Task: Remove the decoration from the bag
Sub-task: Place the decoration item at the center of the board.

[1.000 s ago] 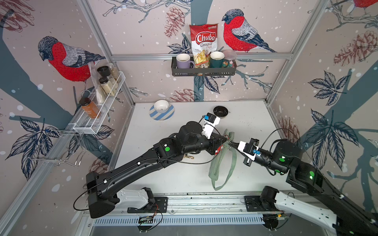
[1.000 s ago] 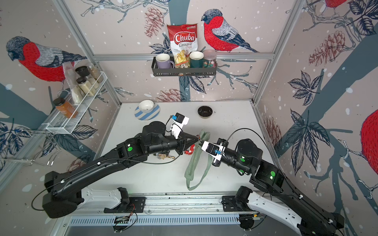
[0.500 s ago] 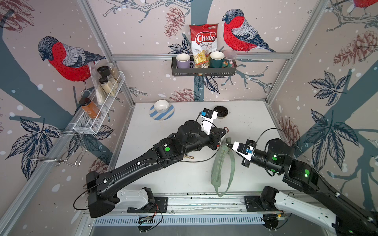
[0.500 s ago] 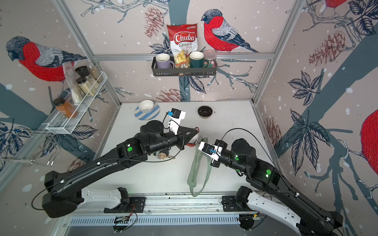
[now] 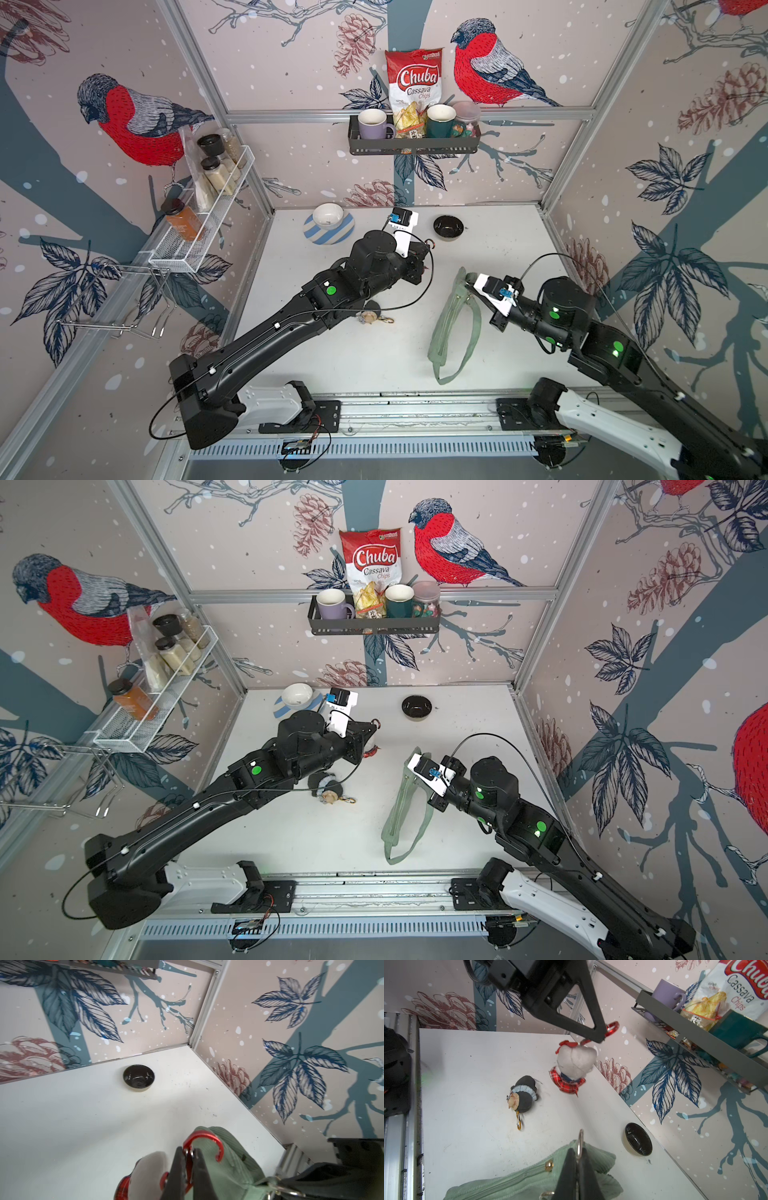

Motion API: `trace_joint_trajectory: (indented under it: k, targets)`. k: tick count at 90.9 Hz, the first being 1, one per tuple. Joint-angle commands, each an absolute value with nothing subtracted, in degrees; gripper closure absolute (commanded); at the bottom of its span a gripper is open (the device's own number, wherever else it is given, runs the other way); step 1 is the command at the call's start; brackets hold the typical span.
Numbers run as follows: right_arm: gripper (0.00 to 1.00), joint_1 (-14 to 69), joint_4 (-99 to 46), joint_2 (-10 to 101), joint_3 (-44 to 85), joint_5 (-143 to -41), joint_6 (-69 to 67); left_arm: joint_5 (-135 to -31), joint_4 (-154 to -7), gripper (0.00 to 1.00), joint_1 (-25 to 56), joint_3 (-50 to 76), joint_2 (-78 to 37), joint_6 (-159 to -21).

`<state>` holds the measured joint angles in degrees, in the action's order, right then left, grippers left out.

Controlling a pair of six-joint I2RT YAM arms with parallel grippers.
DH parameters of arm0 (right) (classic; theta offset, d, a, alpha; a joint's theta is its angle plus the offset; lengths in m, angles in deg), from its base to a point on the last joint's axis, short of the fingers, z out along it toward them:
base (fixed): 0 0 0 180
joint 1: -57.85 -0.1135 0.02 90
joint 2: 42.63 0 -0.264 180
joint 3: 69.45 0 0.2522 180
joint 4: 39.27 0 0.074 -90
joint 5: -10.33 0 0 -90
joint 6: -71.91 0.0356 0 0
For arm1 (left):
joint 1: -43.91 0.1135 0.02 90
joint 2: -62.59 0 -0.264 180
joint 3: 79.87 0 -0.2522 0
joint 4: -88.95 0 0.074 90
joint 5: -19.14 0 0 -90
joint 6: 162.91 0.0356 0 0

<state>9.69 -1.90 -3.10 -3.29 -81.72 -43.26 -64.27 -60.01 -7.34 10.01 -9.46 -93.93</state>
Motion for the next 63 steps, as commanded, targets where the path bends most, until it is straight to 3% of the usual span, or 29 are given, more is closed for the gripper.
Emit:
trace_joint_trajectory:
  k: [1,23,48,63]
  targets:
    - [1.00,14.0,-5.5,-1.9,-2.1,-81.6,-36.4,-60.6,-53.5,1.00,-3.8,9.3,-11.0,-95.2]
    - [1.00,25.3,1.1,5.1,4.1,-84.6,-22.6,-57.9,-47.0,1.00,0.1,9.1,-17.9,-96.5]
    - [1.00,27.9,4.3,8.5,5.4,-84.7,-15.2,-59.4,-45.0,1.00,2.5,4.7,-30.3,-97.1]
    - [1.00,31.5,10.1,10.7,6.6,-92.7,-15.3,-62.6,-43.1,1.00,3.1,2.5,-34.8,-98.1]
